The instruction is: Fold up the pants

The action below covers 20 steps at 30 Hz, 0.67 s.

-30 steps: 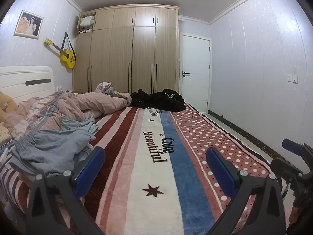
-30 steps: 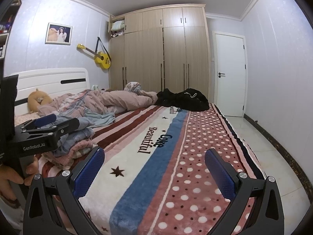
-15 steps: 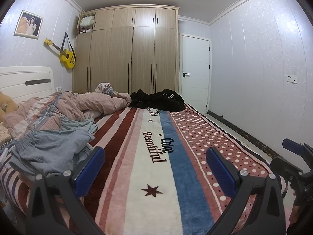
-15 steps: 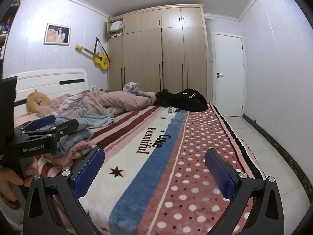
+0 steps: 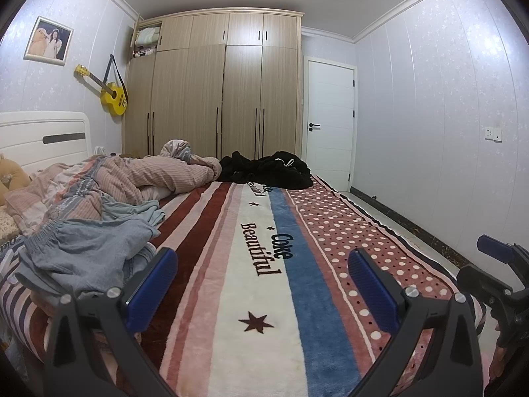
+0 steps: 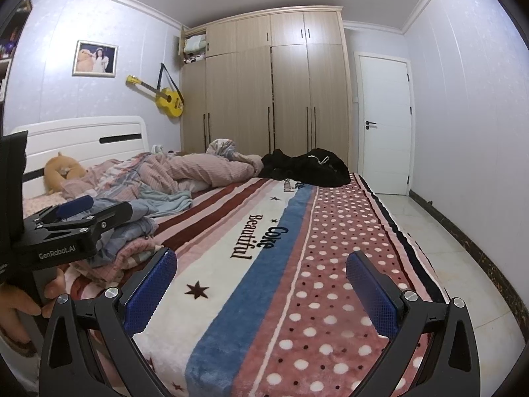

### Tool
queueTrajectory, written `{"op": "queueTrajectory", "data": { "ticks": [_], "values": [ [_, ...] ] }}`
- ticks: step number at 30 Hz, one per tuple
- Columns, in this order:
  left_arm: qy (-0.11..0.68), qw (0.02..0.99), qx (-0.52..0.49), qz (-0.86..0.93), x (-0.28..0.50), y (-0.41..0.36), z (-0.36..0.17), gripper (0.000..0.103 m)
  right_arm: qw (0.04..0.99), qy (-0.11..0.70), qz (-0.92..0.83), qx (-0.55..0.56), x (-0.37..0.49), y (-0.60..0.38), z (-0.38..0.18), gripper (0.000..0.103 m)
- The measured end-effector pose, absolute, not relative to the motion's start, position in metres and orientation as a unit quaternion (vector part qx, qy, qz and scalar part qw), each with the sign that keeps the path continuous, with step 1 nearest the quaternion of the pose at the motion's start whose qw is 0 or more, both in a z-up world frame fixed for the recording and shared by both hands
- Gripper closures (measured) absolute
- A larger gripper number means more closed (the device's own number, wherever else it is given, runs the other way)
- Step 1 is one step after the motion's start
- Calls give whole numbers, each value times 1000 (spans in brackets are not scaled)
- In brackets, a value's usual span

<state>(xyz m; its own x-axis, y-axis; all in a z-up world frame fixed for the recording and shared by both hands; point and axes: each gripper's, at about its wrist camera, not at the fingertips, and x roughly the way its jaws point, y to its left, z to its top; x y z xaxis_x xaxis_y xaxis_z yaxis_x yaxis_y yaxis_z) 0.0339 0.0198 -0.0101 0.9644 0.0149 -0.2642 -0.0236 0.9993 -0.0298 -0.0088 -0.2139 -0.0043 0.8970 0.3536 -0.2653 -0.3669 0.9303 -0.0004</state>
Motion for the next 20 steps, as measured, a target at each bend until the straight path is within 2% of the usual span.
{"op": "queueTrajectory", "data": {
  "ticks": [20],
  "values": [
    [134,991,-16,10,33,19,-10,1,974,132,185,-25,-8,-214,-5,1]
  ]
}}
